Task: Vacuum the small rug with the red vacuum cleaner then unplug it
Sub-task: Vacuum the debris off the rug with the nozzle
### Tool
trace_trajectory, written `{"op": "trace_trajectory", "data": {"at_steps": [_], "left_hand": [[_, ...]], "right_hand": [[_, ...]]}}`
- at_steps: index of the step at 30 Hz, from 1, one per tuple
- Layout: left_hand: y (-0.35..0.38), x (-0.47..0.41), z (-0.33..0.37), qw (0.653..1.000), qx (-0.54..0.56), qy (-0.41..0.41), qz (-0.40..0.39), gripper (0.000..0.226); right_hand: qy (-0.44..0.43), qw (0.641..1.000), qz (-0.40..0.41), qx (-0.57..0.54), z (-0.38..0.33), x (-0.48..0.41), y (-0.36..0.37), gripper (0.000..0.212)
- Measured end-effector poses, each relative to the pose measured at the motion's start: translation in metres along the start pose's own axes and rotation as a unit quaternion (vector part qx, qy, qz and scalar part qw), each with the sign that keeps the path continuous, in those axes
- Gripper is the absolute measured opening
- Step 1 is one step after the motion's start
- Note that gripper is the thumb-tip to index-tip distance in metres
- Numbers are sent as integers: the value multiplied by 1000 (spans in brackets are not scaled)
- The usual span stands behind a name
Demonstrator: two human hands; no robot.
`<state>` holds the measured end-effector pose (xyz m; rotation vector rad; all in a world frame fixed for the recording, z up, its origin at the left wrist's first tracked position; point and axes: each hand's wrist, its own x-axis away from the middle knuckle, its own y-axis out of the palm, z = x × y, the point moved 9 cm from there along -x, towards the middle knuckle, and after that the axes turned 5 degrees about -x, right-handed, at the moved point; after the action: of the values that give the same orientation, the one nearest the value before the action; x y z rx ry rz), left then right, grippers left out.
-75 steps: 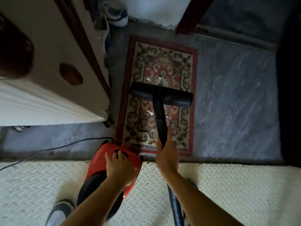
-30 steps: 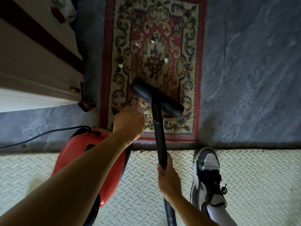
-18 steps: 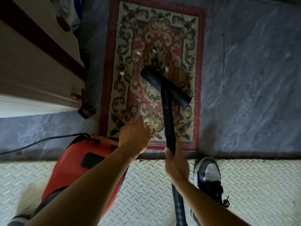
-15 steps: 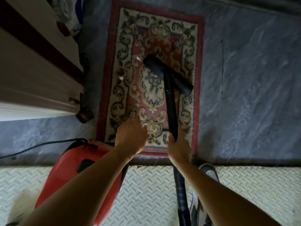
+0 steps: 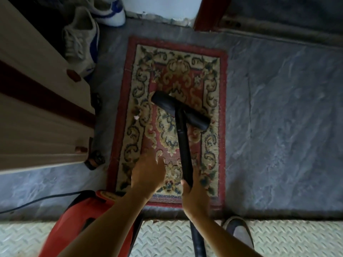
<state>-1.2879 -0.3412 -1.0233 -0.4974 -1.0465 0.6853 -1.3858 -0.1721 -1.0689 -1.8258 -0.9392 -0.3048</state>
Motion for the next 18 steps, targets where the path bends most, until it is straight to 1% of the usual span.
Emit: {"op": "trace_trajectory", "data": {"at_steps": [2, 5, 7, 10, 13, 16, 18], "left_hand": [[-3, -1, 2, 1000, -4, -2, 0, 41], [-7, -8, -1, 1000, 6, -7, -6, 37], [-13, -16, -7, 998, 50, -33, 8, 34], [-19, -26, -18, 997, 60, -37, 37, 38], [-19, -26, -25, 995, 70, -53, 37, 37], [-21, -17, -31, 995, 74, -64, 32, 36], [-17, -9, -34, 997, 45, -61, 13, 40]], "right_hand": [[16, 1000, -4, -10, -1, -18, -5, 58], [11, 997, -9, -79, -30, -62, -25, 51], [1, 996, -34, -88, -58, -99, -37, 42], [-2, 991, -75, -109, -94, -135, -39, 42], [-8, 993, -75, -88, -94, -122, -28, 46], [-17, 992, -89, -87, -64, -73, -5, 54], [-16, 993, -101, -54, -34, -42, 11, 55]]}}
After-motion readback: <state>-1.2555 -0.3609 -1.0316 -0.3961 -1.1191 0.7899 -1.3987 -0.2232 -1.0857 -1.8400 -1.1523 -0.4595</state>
